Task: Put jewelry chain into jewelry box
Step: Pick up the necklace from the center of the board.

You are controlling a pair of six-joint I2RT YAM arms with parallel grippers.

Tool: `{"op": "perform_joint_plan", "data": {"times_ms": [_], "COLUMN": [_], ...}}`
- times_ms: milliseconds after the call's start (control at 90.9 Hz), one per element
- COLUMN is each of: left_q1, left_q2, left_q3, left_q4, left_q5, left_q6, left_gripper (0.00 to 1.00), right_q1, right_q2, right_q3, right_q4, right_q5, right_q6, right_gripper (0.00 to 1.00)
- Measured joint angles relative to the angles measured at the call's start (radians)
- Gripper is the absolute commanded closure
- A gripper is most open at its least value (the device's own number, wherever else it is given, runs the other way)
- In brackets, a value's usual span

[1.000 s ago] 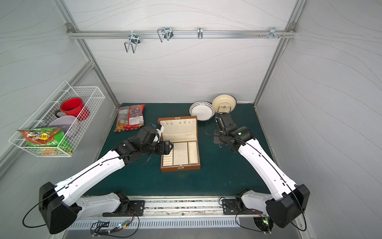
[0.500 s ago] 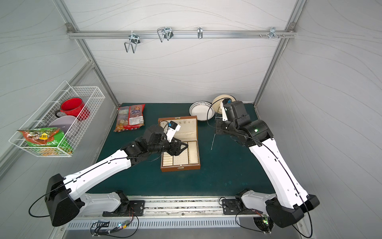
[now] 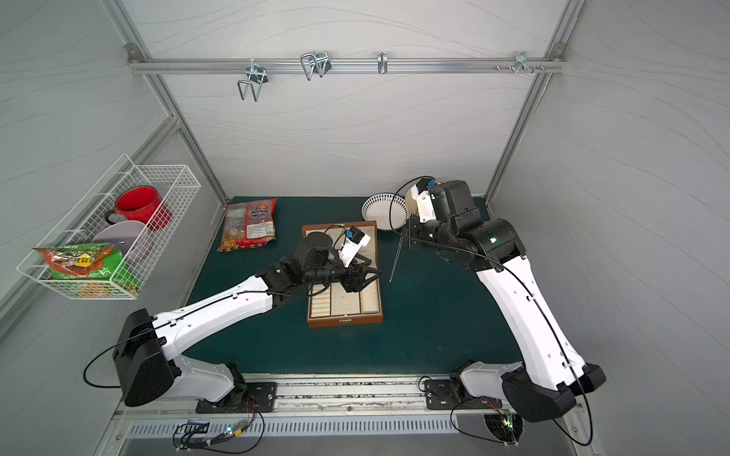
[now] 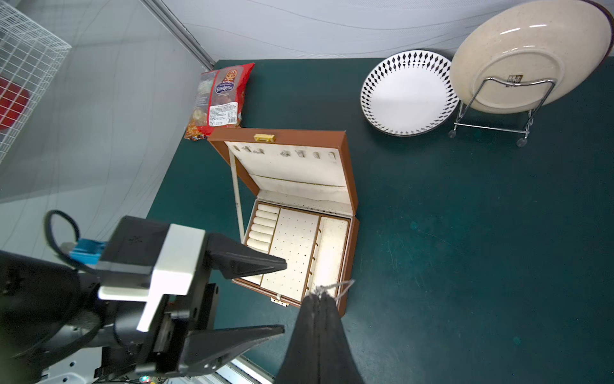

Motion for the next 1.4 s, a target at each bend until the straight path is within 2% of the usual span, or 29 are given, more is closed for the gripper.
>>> {"op": "perform_joint_plan", "data": {"times_ms": [110,341,407,836,1023,1277,1398], "left_q1": [-0.009,-0.014,-0.015,-0.019,-0.019,-0.019,-0.019], "left_q2": [0.01,0.037,0.047,0.098,0.102,0.125,0.126], "left_q3": [0.0,0.0,0.0,0.0,0.0,0.0,0.0], "left_q4": [0.04,0.132,0.16,0.274,0.287,0.286,0.286], "left_q5": [-0.006,-0.006,-0.006,-0.007,-0.002,0.002,0.003], "left_q6": [0.019,0.035,0.037,0.043,0.051,0.055,0.053], "left_gripper": [0.48,0.49,0.54,0.54,0.75,0.75,0.81], "right_q1": [0.0,0.006,0.007,0.008,0.008,0.008,0.008], "right_q2": [0.0,0.002,0.002,0.002,0.002,0.002,0.002], "right_q3": [0.006,0.006,0.006,0.006,0.006,0.006,0.006], "right_q4": [0.001,0.005,0.008,0.015,0.018,0.018,0.018], "right_q5": [-0.033,-0.095,-0.106,-0.143,-0.15,-0.153,-0.153], "right_q6": [0.013,0.048,0.054,0.076,0.083,0.084,0.084], "right_gripper": [1.0,1.0,1.0,1.0,1.0,1.0,1.0]}}
